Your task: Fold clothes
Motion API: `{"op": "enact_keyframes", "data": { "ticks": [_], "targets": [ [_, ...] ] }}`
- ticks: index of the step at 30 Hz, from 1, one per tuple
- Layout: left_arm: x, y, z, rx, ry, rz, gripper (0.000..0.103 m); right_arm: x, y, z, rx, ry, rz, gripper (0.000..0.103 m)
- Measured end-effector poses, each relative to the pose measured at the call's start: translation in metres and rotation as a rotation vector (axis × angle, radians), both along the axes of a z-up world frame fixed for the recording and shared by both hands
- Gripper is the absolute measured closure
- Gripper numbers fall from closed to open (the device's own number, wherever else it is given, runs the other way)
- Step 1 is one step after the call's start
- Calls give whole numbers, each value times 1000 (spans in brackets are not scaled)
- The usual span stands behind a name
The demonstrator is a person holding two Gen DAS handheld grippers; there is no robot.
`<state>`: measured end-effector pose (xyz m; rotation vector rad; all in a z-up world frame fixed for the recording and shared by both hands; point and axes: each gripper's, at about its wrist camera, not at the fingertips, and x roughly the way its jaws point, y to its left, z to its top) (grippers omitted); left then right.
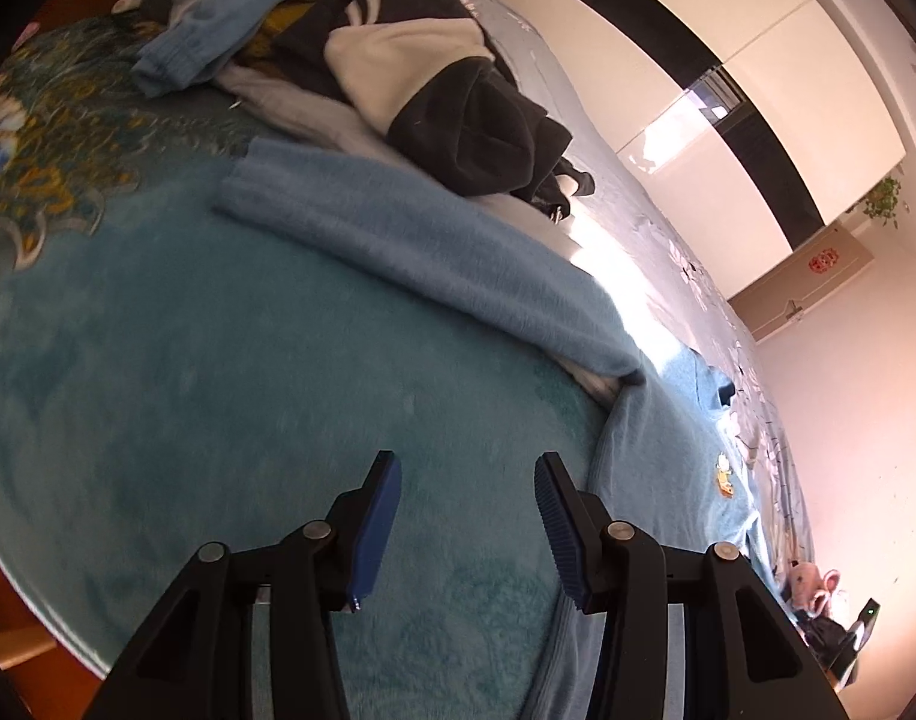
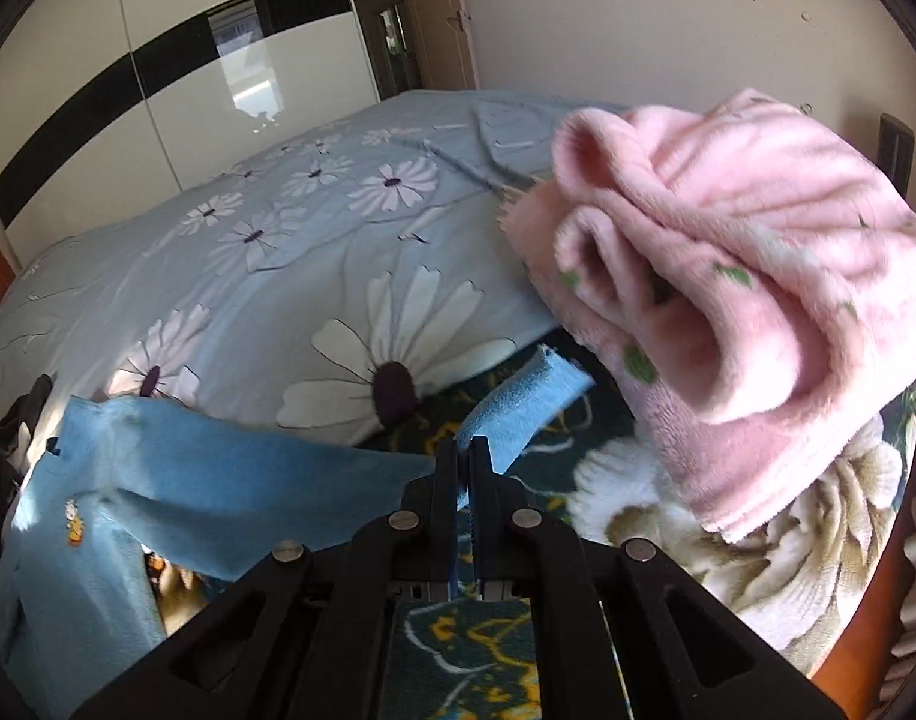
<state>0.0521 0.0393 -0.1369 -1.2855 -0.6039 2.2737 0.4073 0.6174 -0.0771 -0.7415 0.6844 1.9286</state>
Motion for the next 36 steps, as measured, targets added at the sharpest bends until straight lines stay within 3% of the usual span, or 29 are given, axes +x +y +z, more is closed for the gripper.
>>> {"op": "enact_keyframes", "data": {
  "ticks": [4,6,8,10,13,15,17,19,22,27,30,33,36],
  "targets": [
    [-24,18,21,-17,59,-38,52,16,3,-13,-48,9,17,99],
    [-36,33,32,-14,91,-59,46,23,-6,-14,-33,12,38,94],
    [-48,50,44,-16,132,-84,39,33,-21,-10,-3,7,39,75],
    [-55,70,54,-49,194,-120,35,42,-39,-2,52,2,46,65],
    [-67,106,69,-113,272,-208,18,47,-64,18,166,9,75,59],
    [-77,137,77,-184,287,-290,7,40,-76,37,261,32,115,47],
    [-87,168,81,-253,313,-355,4,14,-77,54,308,65,209,26],
    [-99,194,84,-284,336,-399,4,-30,-74,66,318,97,371,22],
    [-127,231,79,-259,295,-484,4,-112,-64,69,278,127,612,22],
    [-158,285,53,-354,243,-579,4,-245,-48,39,143,43,858,22],
    [-166,312,34,-385,194,-634,4,-297,-42,14,76,-28,951,23],
    [-165,331,22,-401,177,-697,8,-321,-38,-9,20,-87,1002,28],
    [-160,338,13,-404,149,-749,15,-337,-36,-29,-4,-175,1033,43]
  ]
}}
